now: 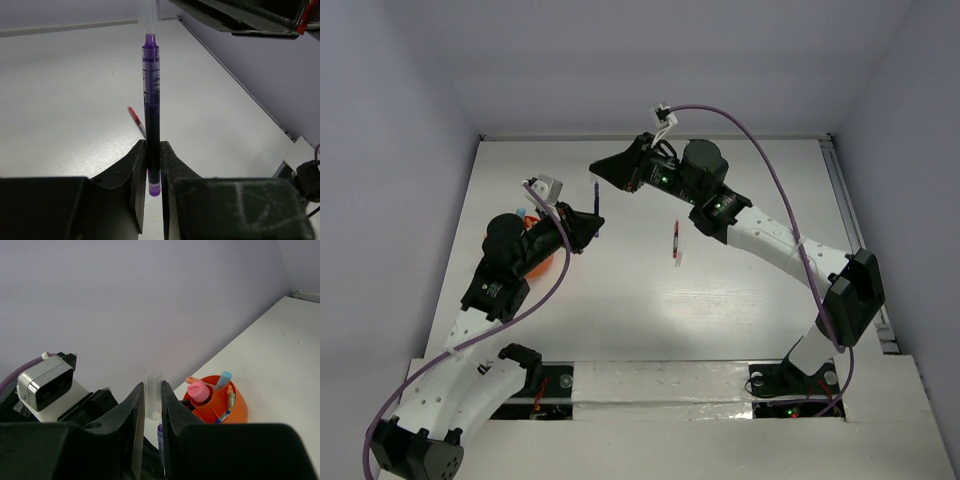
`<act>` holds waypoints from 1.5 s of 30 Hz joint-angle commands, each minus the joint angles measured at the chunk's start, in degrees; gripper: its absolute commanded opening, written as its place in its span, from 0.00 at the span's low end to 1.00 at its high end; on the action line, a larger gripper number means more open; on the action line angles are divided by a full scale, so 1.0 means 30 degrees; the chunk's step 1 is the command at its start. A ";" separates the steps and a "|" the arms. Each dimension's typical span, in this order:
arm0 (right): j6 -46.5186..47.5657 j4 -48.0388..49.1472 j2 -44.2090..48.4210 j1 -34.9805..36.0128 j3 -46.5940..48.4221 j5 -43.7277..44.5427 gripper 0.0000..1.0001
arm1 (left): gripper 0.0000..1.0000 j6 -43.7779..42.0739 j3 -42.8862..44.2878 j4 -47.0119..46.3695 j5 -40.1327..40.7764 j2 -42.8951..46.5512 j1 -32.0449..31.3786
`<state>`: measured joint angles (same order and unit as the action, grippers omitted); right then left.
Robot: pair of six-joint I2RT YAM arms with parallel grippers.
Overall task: Sort the stationery into containers
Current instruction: Close the pen cap on the pen.
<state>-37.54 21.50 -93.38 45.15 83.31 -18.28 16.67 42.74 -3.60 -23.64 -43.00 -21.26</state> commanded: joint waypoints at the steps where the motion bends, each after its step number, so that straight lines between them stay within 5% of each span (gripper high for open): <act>1: 0.0384 0.0979 -0.0044 0.0186 0.1146 -0.0116 0.00 | 0.00 -0.0077 -0.0038 -0.0999 -0.0500 0.0067 0.0083; 45: 0.1673 0.0686 0.0337 0.0537 0.1057 0.0675 0.00 | 0.00 -0.0018 -0.0214 -0.1028 -0.0324 0.0536 0.0259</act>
<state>-34.15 21.43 -93.47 46.22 83.53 -16.91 16.67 42.70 -3.62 -23.81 -42.57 -20.86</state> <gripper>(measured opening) 0.209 0.087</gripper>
